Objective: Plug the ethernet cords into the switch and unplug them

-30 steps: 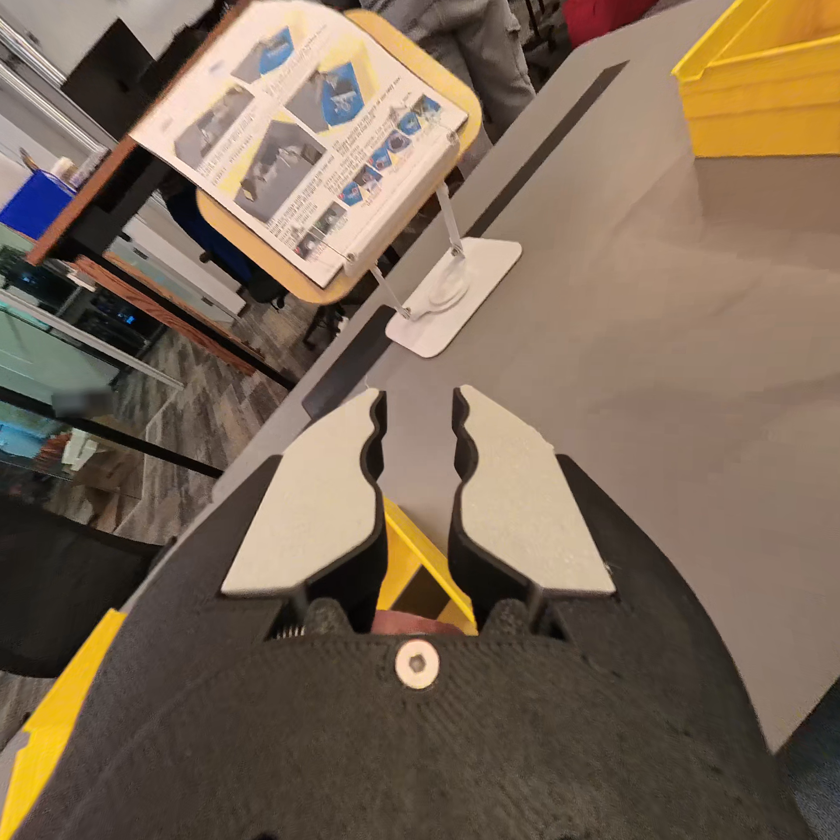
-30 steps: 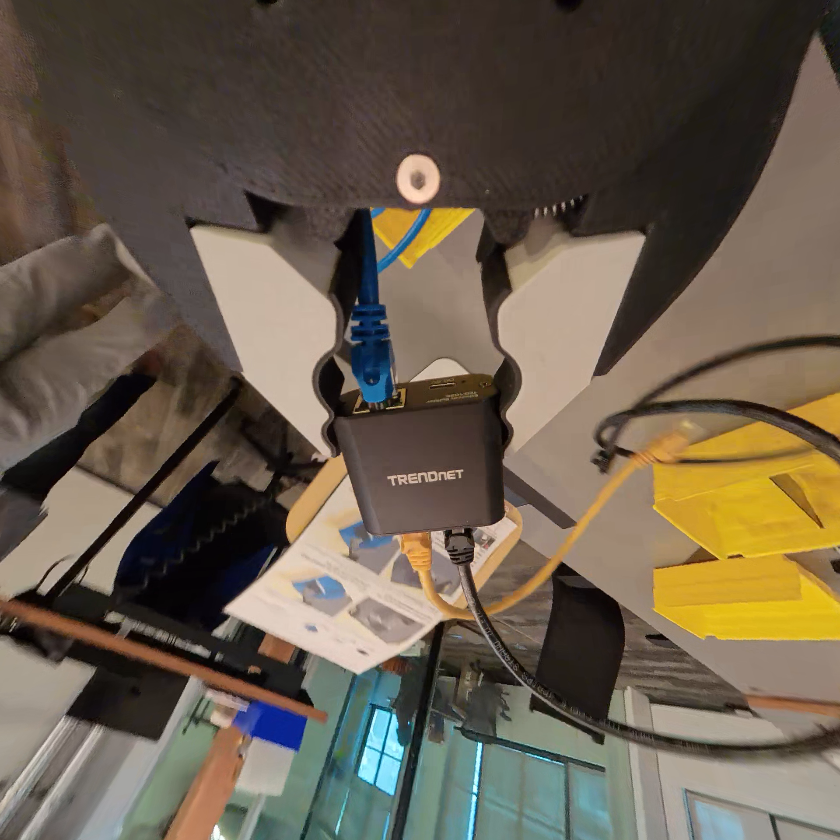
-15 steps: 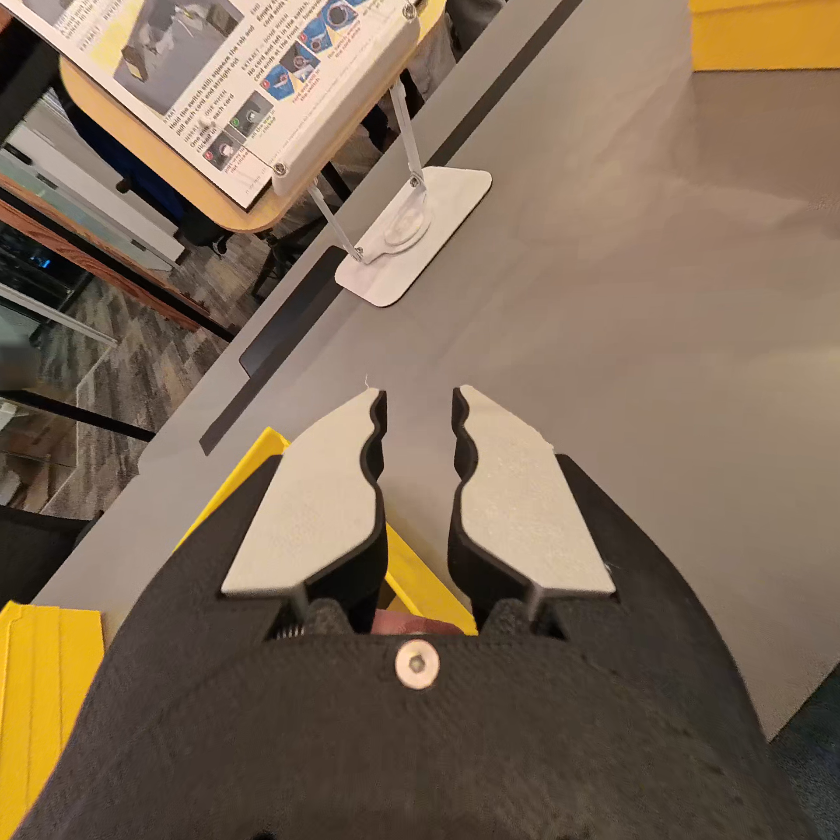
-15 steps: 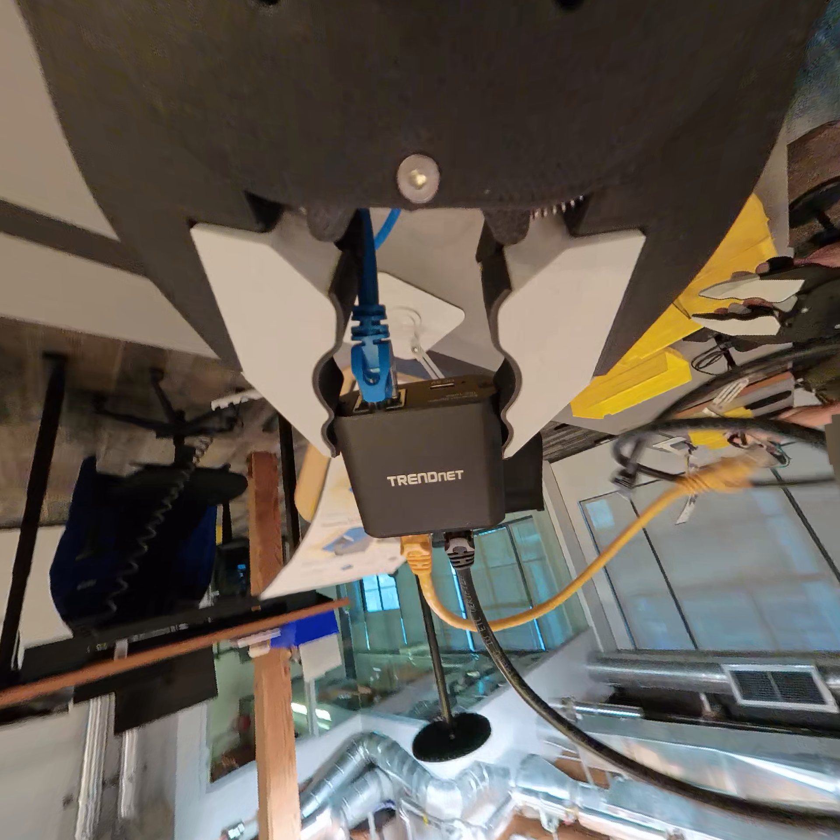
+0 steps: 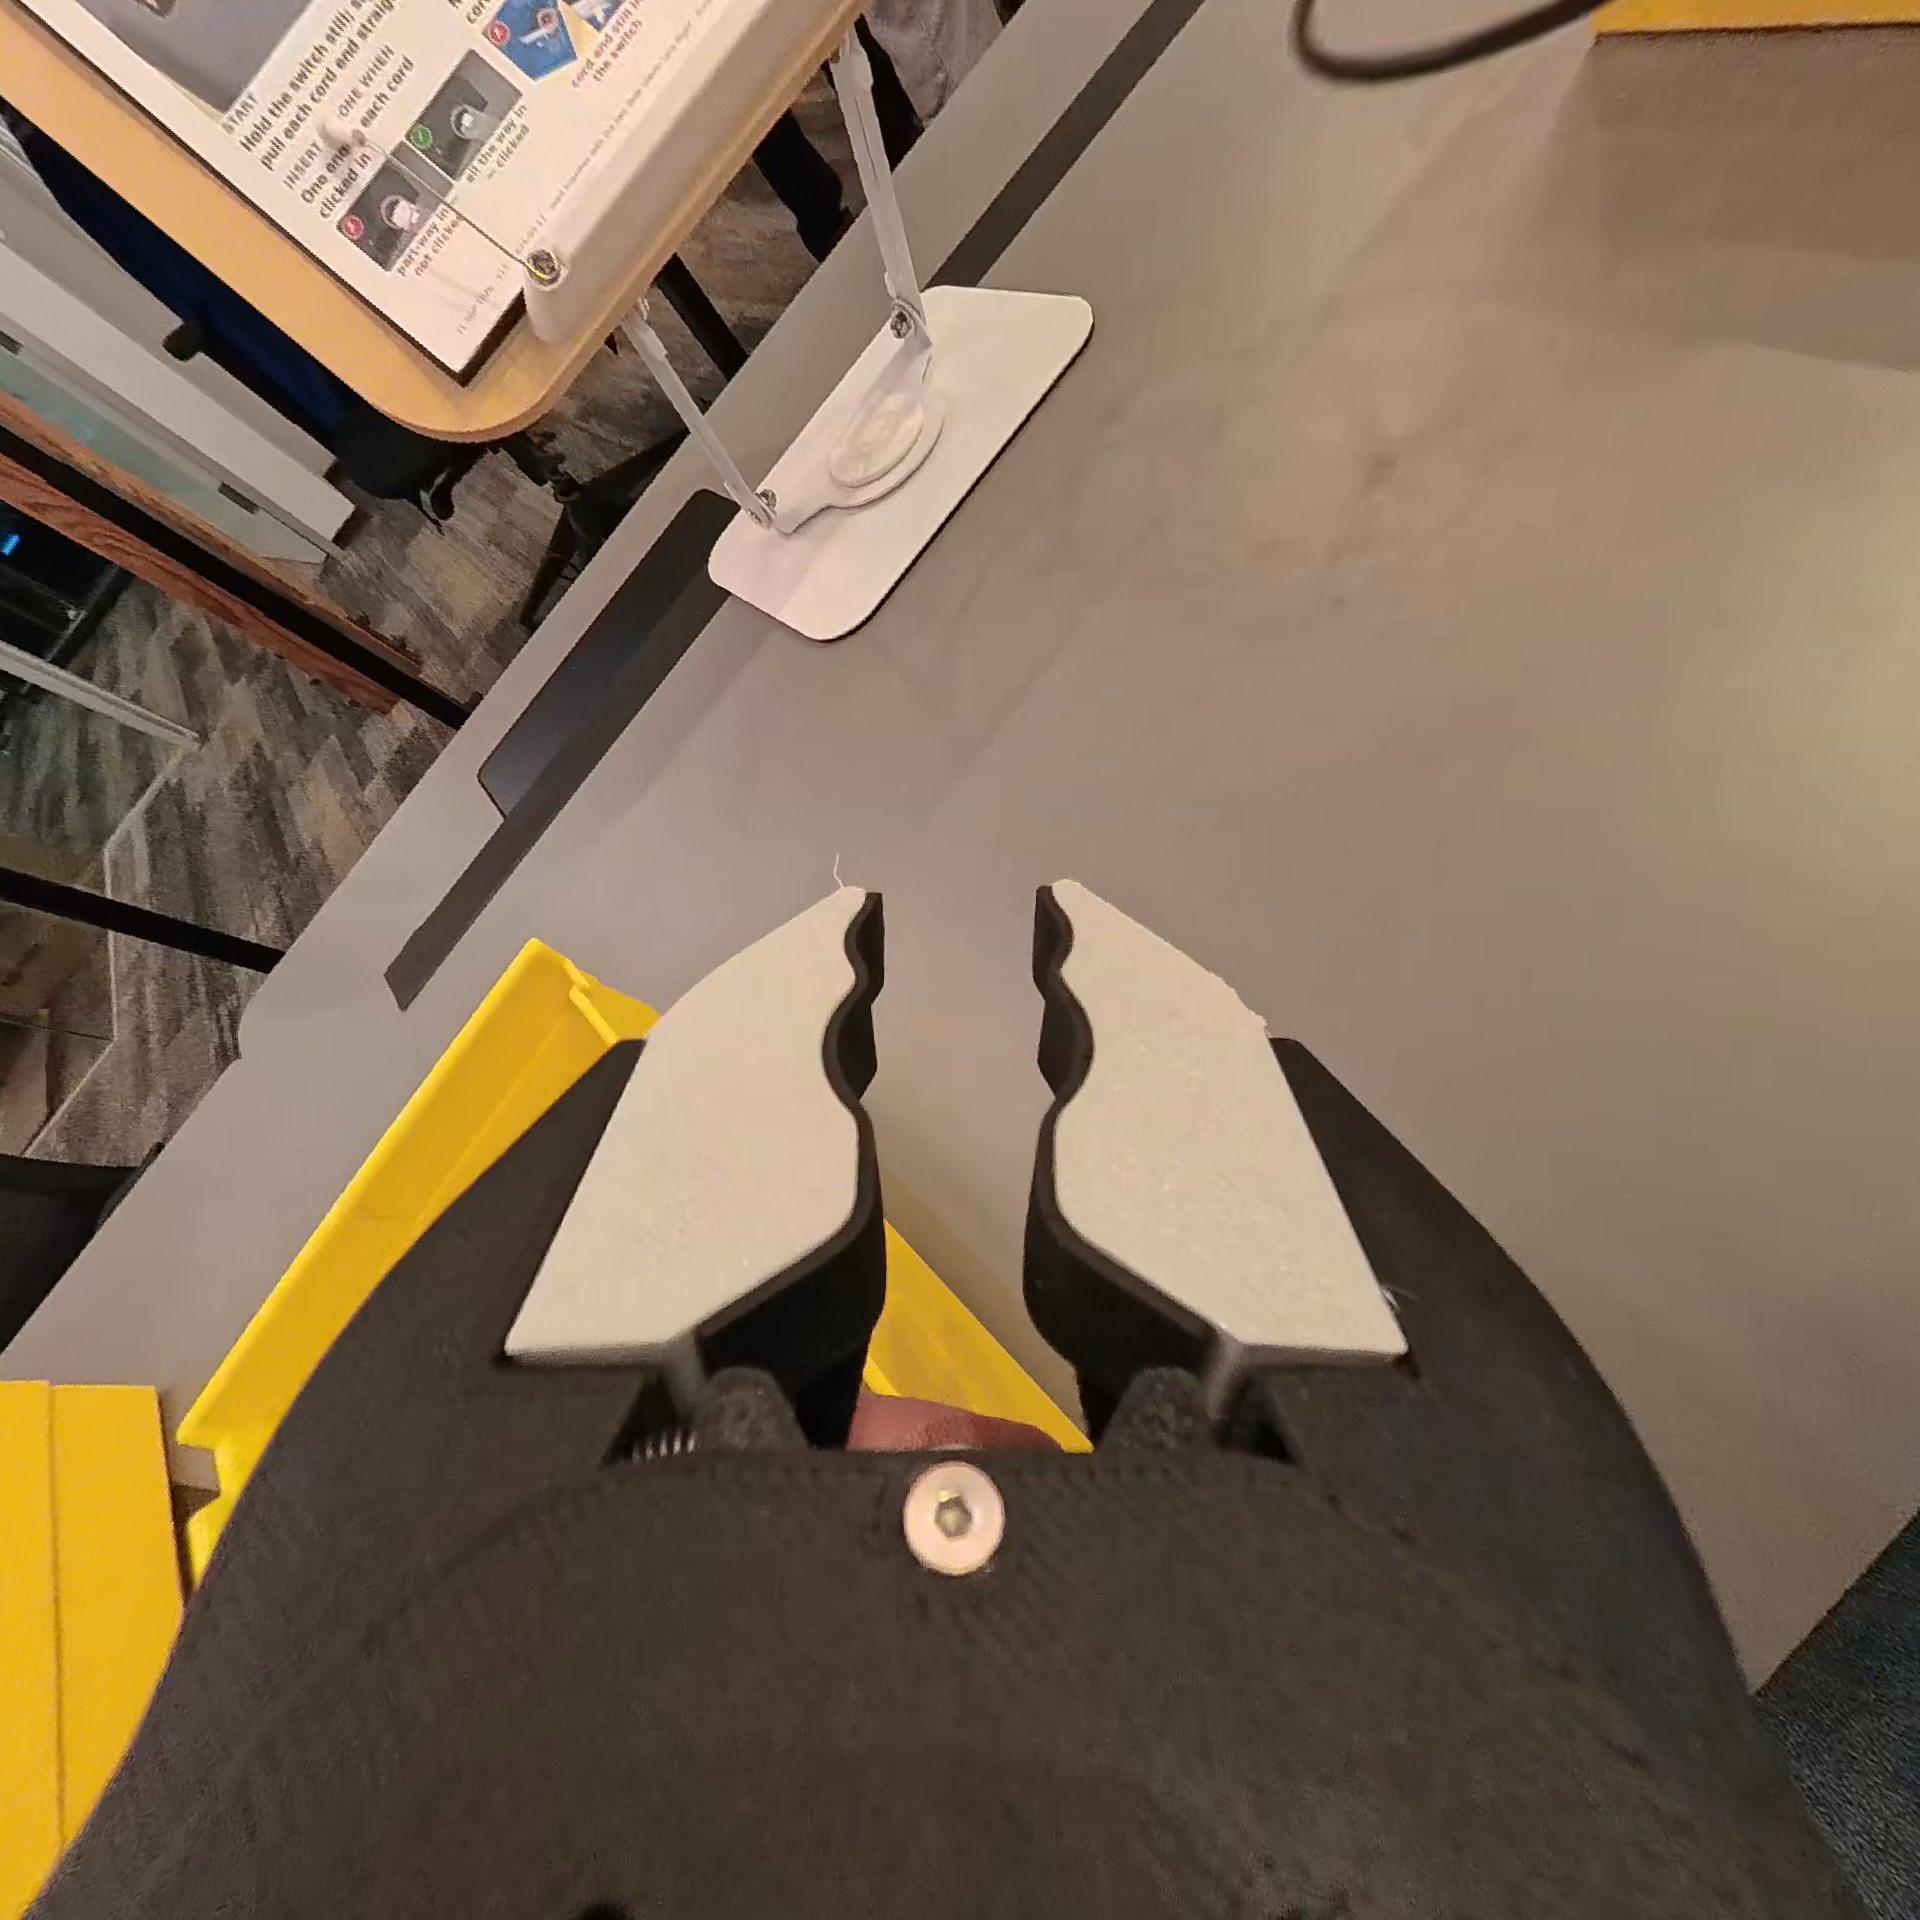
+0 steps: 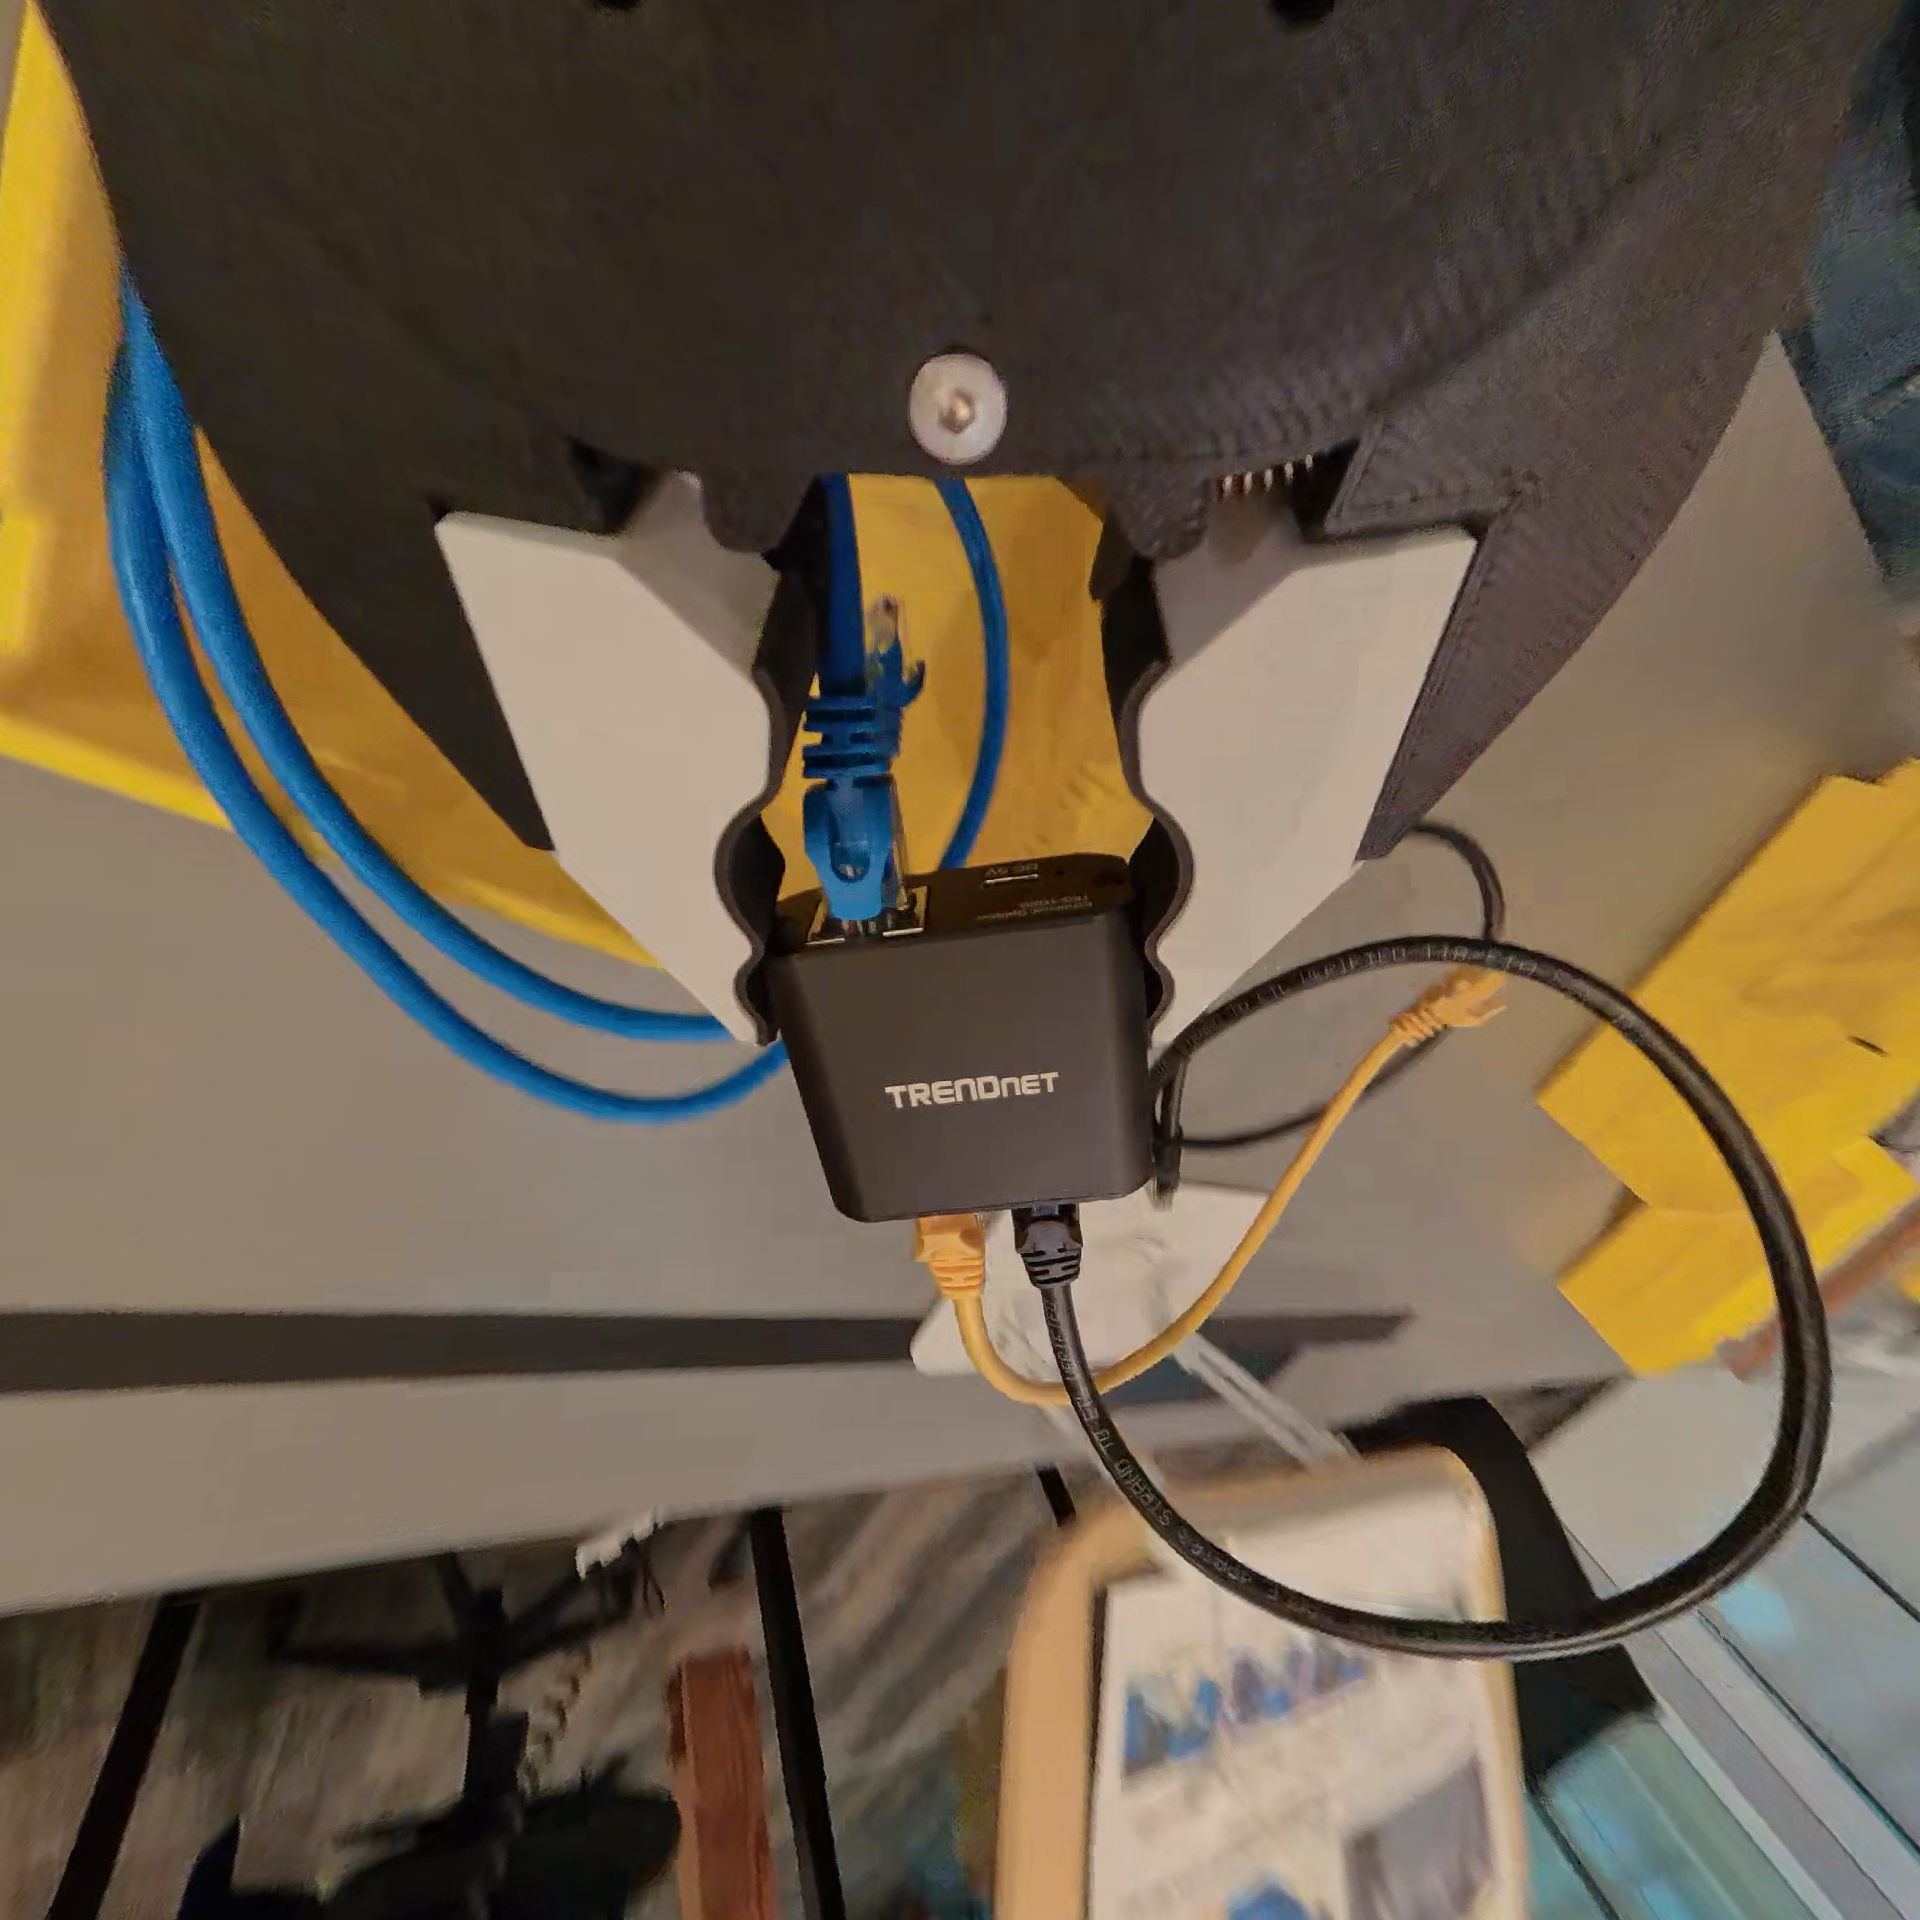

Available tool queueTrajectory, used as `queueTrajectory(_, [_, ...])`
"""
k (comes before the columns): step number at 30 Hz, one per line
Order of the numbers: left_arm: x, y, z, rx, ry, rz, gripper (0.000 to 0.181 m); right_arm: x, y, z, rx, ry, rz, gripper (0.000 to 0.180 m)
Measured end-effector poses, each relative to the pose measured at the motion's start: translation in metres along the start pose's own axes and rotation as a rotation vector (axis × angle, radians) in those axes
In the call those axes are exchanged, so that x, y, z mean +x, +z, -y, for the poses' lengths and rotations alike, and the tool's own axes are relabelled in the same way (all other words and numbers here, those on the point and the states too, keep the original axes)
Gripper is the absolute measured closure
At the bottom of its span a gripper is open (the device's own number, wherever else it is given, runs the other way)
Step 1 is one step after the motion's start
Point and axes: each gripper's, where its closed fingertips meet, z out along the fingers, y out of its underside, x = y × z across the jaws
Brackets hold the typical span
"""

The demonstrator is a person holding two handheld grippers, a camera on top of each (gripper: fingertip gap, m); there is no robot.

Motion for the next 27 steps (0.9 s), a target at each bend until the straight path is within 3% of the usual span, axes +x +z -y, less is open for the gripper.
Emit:
queueTrajectory(13, [0.006, 0.007, -0.012, -0.033, 0.007, -0.024, 0.153, 0.022, 0.021, -0.070, -0.415, -0.130, -0.149, 0.115])
queueTrajectory(19, [0.010, 0.008, -0.015, -0.048, 0.023, -0.031, 0.153, 0.052, 0.008, -0.129, -0.858, -0.329, -0.284, 0.116])
queueTrajectory(25, [0.013, 0.012, -0.017, -0.060, 0.027, -0.039, 0.153, 0.046, 0.007, -0.148, -1.087, -0.389, -0.221, 0.121])
queueTrajectory(27, [0.013, 0.012, -0.018, -0.064, 0.033, -0.038, 0.152, 0.044, 0.000, -0.143, -1.136, -0.454, -0.208, 0.115])
